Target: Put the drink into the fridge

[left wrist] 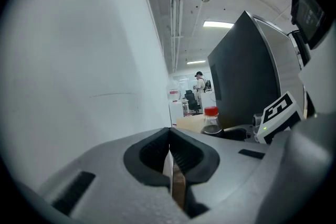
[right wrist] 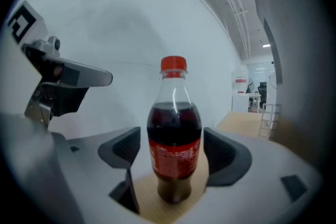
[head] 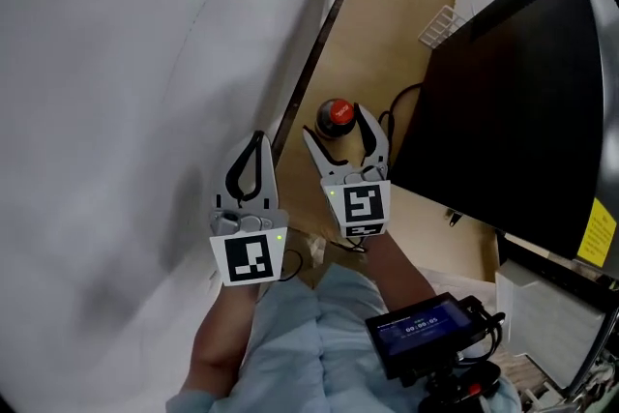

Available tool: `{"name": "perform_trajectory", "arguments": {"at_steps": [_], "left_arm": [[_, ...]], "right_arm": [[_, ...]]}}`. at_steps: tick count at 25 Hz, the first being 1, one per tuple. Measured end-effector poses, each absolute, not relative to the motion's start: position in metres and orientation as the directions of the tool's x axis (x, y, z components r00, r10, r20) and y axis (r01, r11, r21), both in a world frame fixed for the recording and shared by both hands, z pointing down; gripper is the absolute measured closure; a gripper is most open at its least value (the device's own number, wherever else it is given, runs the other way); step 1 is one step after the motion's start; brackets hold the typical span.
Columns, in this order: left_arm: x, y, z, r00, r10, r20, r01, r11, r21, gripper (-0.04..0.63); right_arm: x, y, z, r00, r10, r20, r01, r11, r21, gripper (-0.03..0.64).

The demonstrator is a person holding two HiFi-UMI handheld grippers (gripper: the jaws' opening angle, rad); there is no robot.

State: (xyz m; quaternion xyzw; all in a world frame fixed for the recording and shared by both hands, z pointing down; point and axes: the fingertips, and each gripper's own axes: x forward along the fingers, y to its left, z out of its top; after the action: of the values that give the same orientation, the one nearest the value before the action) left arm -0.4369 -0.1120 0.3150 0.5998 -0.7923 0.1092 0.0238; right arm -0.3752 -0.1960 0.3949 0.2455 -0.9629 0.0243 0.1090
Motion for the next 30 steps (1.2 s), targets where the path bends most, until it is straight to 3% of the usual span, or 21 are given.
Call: {"name": "perform_trajectory", "arguments": {"at_steps": [7, 14, 30], "left_arm": [[-0.443, -0.117, 0.337, -0.268, -0.942, 0.202, -0.960, 0.244, -0.134, 0.586], [-0.450, -0.119, 0.348, -0.270, -0.938, 0.218, -0.961, 0.248, -0.121, 0.588], [-0.449, -0.119, 0.329, -0.266, -0.944, 0.194, -0.961, 0.244, -0.131, 0.586]], "right_arm": [[-0.385, -0.203, 0.422, -0.848, -0.465, 0.252, -0.483, 0.876, -0.010, 0.245], [-0.388, -0.209, 0.433, -0.838, -0.481, 0.257, -0.497, 0.868, 0.005, 0.298], [-0.384, -0.205, 0.425, -0.855, -0.461, 0.237, -0.477, 0.879, -0.011, 0.306]]}}
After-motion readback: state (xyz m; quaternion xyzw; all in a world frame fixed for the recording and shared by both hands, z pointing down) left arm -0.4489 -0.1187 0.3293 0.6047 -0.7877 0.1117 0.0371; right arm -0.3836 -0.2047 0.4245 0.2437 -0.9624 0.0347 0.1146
